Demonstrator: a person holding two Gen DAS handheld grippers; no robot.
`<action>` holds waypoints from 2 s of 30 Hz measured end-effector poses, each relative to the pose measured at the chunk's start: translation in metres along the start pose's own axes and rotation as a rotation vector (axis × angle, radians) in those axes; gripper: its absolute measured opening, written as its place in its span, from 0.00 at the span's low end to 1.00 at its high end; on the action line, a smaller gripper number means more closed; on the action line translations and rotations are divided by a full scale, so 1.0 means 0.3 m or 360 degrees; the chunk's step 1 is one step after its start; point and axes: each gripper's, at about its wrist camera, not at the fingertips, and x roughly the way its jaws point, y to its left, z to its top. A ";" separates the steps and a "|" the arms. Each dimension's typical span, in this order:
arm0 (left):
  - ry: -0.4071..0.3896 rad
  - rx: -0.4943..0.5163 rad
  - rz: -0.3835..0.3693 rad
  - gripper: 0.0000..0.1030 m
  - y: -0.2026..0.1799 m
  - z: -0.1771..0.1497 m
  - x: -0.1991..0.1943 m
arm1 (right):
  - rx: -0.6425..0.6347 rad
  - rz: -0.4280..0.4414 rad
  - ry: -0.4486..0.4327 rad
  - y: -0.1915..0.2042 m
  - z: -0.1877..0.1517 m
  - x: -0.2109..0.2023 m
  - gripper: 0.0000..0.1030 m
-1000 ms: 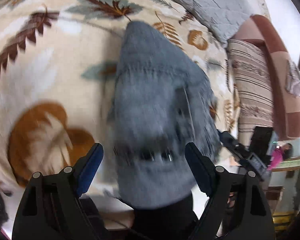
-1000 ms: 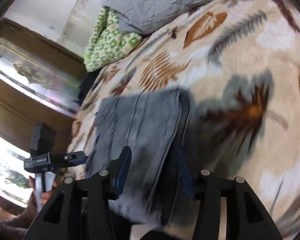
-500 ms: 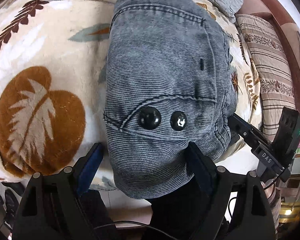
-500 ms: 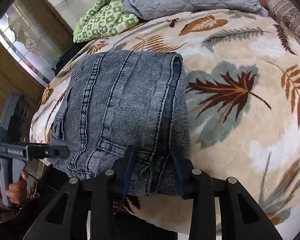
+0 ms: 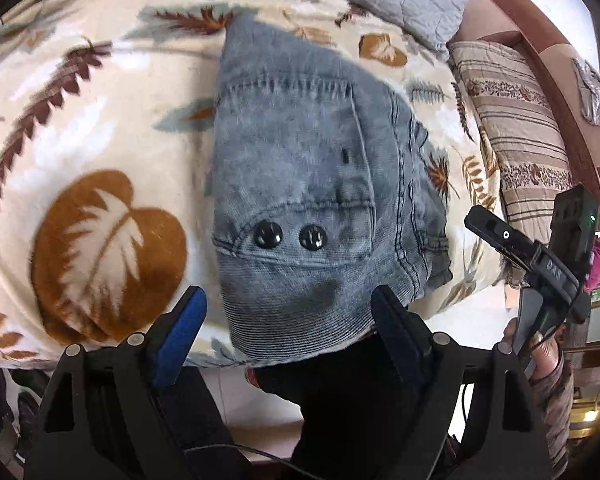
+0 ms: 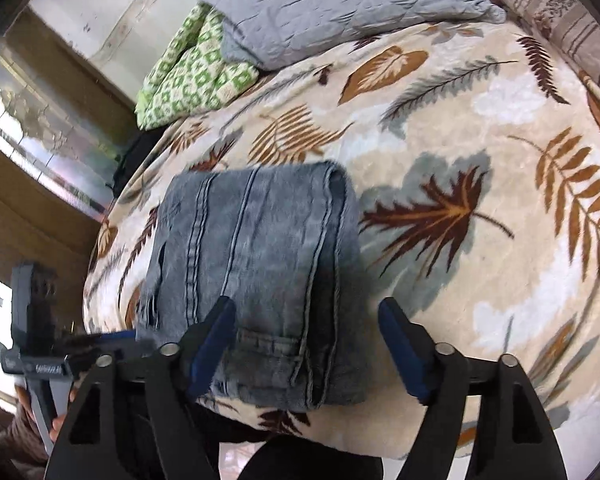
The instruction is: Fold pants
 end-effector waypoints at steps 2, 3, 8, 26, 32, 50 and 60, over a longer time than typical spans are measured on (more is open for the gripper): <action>-0.0043 0.0008 0.0034 0.83 -0.001 0.011 -0.019 | 0.0036 0.0001 -0.0009 -0.013 0.016 0.001 0.82; -0.0062 0.0011 0.0048 0.83 0.003 0.016 -0.029 | 0.0055 0.0003 -0.0012 -0.022 0.027 0.004 0.84; -0.0143 0.0021 0.0097 0.83 0.041 0.062 -0.067 | 0.0136 0.0035 0.0018 -0.055 0.057 0.046 0.90; 0.0235 -0.0294 -0.0370 0.83 0.151 0.206 0.179 | 0.0136 0.0697 0.0156 -0.080 0.074 0.219 0.96; 0.0241 -0.0307 -0.0386 0.85 0.146 0.221 0.192 | 0.0033 0.0617 0.0251 -0.069 0.065 0.256 0.95; 0.0170 -0.0272 -0.0505 0.40 0.106 0.196 0.124 | -0.0192 0.0264 0.0388 0.127 0.061 0.256 0.80; -0.0058 -0.0107 -0.0402 0.39 0.105 0.266 -0.077 | -0.0252 0.0439 0.0331 0.271 0.114 0.187 0.80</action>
